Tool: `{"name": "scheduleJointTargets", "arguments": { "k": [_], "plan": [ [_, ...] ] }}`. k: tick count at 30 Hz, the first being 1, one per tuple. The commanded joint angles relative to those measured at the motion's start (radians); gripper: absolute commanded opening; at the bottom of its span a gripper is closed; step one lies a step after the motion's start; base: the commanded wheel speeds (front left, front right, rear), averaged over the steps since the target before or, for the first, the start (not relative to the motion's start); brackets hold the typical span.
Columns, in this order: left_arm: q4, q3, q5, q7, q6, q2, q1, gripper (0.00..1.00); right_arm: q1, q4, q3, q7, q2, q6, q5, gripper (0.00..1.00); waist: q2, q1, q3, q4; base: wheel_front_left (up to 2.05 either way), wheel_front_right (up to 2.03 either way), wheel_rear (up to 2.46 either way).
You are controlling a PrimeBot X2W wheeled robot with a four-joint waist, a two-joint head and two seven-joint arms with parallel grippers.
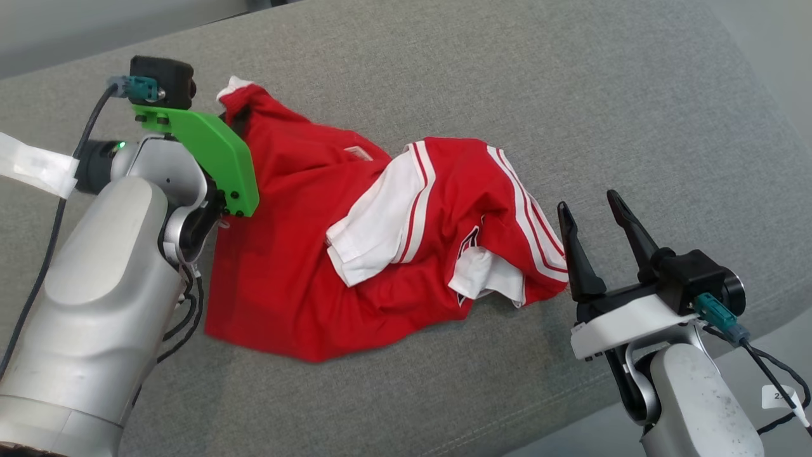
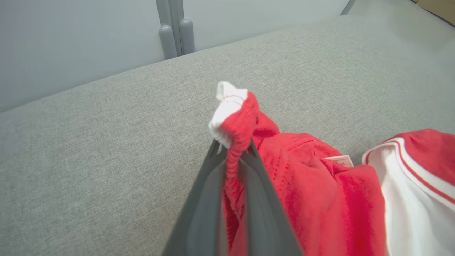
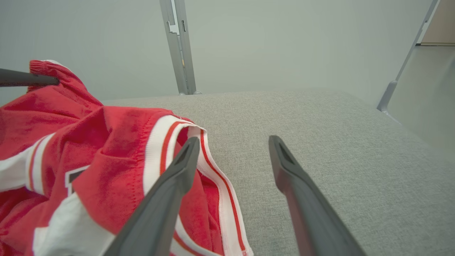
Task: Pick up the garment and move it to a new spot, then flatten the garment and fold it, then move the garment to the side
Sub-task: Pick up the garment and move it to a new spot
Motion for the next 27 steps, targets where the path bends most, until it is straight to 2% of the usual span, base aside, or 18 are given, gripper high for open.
{"name": "scheduleJointTargets", "arguments": {
  "k": [1, 9, 17, 21, 27],
  "plan": [
    [-0.014, 0.003, 0.008, -0.012, 0.006, 0.008, -0.015, 0.00, 0.014, 0.001, -0.001, -0.003, -0.003, 0.000, -0.006, 1.00, 0.0000, 0.0000, -0.028, 0.022, 0.00, 0.00, 0.00],
    [-0.177, 0.046, 0.017, -0.064, 0.058, 0.061, -0.007, 0.00, 0.052, 0.013, -0.016, -0.003, -0.003, 0.000, -0.015, 1.00, 0.0000, 0.0000, -0.111, 0.061, 0.00, 0.00, 0.00],
    [-0.424, 0.060, 0.027, -0.001, 0.099, 0.135, 0.011, 0.00, 0.084, 0.012, -0.040, -0.003, -0.002, 0.000, -0.024, 1.00, 0.0000, 0.0000, -0.174, 0.108, 0.00, 0.00, 0.00],
    [-0.524, 0.073, 0.039, 0.057, 0.129, 0.192, 0.003, 0.00, 0.079, 0.007, -0.039, -0.003, -0.003, 0.000, -0.005, 1.00, 0.0000, 0.0000, -0.178, 0.119, 0.00, 0.00, 0.00],
    [-0.581, 0.119, 0.049, 0.124, 0.171, 0.306, 0.029, 0.00, 0.071, -0.002, -0.033, -0.003, -0.003, 0.000, 0.028, 1.00, 0.0000, 0.0000, -0.152, 0.124, 0.00, 0.00, 0.00]
  ]
}}
